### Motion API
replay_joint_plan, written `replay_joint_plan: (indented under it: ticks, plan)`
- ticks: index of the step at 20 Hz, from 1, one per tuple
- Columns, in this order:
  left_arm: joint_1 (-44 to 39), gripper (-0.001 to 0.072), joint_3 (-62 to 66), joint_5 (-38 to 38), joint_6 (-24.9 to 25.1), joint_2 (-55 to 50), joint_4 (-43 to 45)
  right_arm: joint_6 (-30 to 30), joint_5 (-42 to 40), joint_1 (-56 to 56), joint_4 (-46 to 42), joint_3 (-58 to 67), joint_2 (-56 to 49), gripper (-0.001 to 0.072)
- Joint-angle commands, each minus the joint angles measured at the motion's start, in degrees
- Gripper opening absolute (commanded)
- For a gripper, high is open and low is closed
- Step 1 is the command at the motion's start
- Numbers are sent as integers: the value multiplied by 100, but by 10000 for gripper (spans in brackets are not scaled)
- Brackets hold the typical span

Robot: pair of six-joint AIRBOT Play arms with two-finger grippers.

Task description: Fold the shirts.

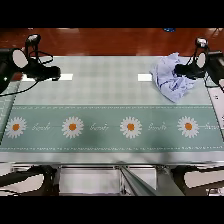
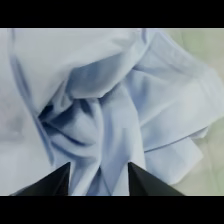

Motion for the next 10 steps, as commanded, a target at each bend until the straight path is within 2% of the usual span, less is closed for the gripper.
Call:
replay_joint_plan:
  ticks: [1, 5, 7, 8, 9, 10]
  plan:
    - [57, 510, 22, 76, -140, -57, 50, -275, -492, -509, 1064, 66, -673, 416]
    - [57, 510, 22, 61, -208, -114, -26, -640, -422, -439, 1504, 247, -1198, 415]
    - [57, 509, 13, -83, -199, -179, -439, -691, -315, -380, 1532, 249, -1287, 400]
    - [57, 509, 4, -232, -192, -214, -680, -807, -240, -354, 1598, 249, -1285, 347]
    - [57, 509, 4, -417, -179, -232, -763, -999, -79, -334, 1716, 302, -1257, 143]
    - [72, 508, 13, -590, -168, -221, -730, -1331, 129, -330, 1945, 426, -1191, 29]
